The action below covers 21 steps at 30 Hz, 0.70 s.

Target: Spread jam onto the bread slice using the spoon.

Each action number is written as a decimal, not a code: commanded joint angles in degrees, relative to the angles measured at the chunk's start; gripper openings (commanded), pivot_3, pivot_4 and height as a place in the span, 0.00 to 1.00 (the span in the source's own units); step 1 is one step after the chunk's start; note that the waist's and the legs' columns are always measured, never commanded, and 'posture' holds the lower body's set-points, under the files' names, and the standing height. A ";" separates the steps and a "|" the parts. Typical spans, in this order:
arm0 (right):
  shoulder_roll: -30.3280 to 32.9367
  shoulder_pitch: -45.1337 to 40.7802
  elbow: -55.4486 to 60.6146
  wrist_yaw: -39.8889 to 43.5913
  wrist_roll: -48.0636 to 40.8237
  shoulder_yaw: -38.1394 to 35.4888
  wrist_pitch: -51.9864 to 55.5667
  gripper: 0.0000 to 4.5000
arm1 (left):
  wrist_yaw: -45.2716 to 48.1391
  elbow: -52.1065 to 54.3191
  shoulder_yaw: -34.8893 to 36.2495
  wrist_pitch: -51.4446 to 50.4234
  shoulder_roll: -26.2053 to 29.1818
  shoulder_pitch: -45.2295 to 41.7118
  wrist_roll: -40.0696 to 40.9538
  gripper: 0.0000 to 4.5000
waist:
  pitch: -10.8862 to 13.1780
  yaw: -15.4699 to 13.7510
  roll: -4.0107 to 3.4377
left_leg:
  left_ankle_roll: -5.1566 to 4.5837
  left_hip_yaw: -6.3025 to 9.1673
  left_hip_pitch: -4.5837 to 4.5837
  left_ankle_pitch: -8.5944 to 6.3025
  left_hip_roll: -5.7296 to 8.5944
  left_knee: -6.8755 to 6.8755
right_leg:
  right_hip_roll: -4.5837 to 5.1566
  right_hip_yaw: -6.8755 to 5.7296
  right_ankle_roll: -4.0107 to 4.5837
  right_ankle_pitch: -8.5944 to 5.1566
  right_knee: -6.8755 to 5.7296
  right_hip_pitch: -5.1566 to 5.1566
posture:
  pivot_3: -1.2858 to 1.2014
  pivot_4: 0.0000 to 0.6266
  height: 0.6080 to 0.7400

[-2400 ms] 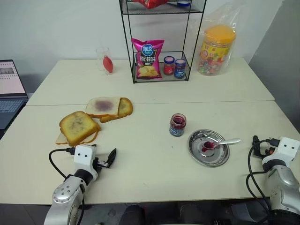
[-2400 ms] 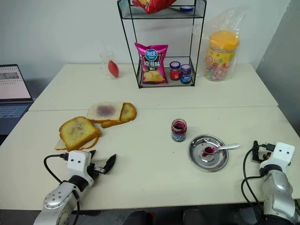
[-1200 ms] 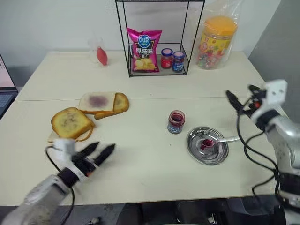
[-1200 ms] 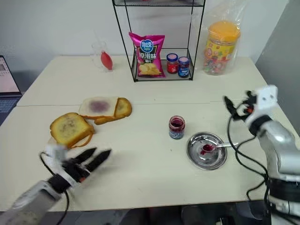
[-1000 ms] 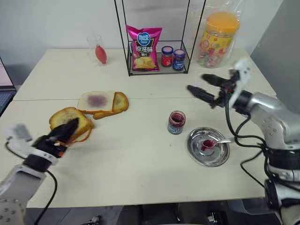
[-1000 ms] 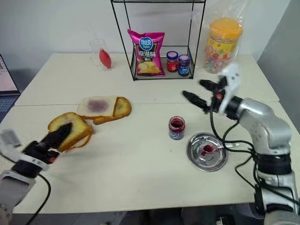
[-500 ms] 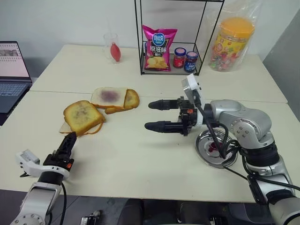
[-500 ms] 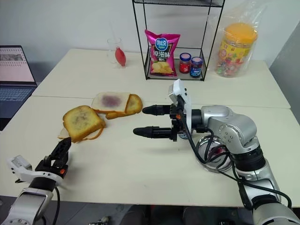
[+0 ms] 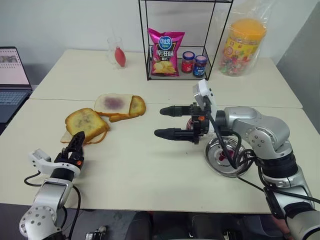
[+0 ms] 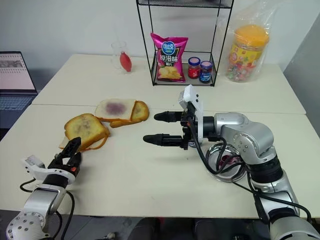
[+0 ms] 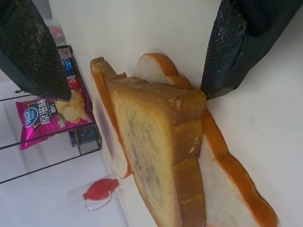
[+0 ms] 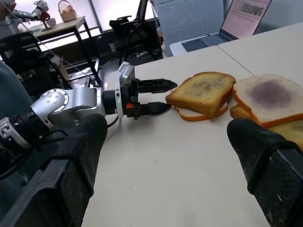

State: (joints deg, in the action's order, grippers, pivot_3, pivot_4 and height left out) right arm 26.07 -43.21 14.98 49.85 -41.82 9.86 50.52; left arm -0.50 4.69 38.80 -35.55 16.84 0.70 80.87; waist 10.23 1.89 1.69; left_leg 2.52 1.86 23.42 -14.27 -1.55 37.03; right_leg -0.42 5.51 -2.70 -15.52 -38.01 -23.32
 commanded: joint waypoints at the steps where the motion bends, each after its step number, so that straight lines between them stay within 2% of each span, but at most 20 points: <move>1: 0.45 -0.28 2.67 -0.31 -1.25 -2.45 0.20 0.99 | -0.60 -1.58 1.84 1.39 0.18 -0.33 0.23 1.00 | 0.00 0.01 0.00 | 0.00 -0.01 -0.01 0.00 0.00 0.00 | -0.01 0.01 0.00 0.00 -0.01 0.00 | 0.52 0.24 1.00; 12: 0.35 -0.44 2.18 -0.95 -0.79 -2.99 0.69 0.99 | 3.29 4.21 2.59 0.63 0.34 2.00 4.29 1.00 | 0.00 0.11 0.01 | 0.02 -0.02 -0.04 0.00 -0.06 -0.02 | -0.04 0.03 0.01 0.00 0.00 0.02 | 0.52 0.24 1.00; 21: 0.47 -1.20 1.89 -1.51 -1.01 -3.81 1.53 0.99 | 5.03 -1.90 0.98 0.71 1.06 -1.08 1.78 1.00 | 0.00 0.07 0.01 | 0.02 -0.04 -0.04 0.00 -0.02 0.01 | -0.05 0.03 0.01 -0.01 0.00 0.03 | 0.52 0.24 1.00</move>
State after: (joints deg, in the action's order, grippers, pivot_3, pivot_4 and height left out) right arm 26.31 -43.23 15.60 48.45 -41.85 7.96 52.06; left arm 3.21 4.19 40.42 -34.73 17.04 0.64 83.24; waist 10.23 1.97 1.70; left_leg 2.54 1.82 23.37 -14.26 -1.58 37.05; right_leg -0.48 5.53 -2.70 -15.53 -38.01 -23.29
